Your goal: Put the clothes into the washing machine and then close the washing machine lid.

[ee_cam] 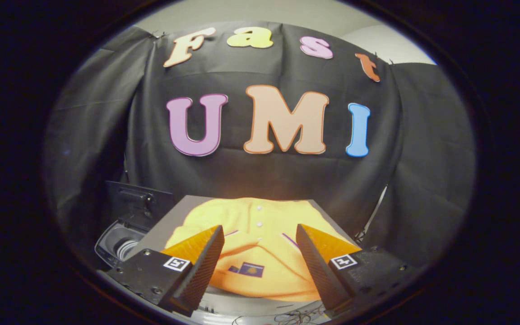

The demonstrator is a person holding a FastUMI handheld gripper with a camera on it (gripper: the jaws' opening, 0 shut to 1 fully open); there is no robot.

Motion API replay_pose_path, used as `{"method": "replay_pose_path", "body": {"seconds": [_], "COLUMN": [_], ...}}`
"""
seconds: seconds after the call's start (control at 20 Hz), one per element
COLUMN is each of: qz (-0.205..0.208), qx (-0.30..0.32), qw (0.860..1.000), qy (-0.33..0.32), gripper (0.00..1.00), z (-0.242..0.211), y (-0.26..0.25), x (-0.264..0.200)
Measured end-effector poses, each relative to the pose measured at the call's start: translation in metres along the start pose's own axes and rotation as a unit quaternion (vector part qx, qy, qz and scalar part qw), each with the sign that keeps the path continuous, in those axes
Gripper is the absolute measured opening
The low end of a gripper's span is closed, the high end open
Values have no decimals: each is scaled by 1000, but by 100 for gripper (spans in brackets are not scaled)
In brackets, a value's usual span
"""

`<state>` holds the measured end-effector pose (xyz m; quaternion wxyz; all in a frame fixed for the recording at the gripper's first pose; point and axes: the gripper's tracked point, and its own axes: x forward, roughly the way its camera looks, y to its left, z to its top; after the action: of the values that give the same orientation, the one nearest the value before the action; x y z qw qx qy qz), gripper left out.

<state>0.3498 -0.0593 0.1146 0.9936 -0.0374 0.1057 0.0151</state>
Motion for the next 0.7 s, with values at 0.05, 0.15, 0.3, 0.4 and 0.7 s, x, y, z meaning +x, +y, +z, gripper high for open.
{"method": "replay_pose_path", "body": {"seconds": [0.05,0.15,0.3,0.4,0.7], "qz": [1,11,20,14,26], "qx": [6,16,6,-7,-5], "qw": [1000,1000,999,998,995], "qy": [8,17,46,55,92], "gripper": [97,97,98,98,98], "z": [-2,-7,-24,-29,-52], "y": [-4,-3,-2,-9,-9], "x": [7,18,33,42,54]}}
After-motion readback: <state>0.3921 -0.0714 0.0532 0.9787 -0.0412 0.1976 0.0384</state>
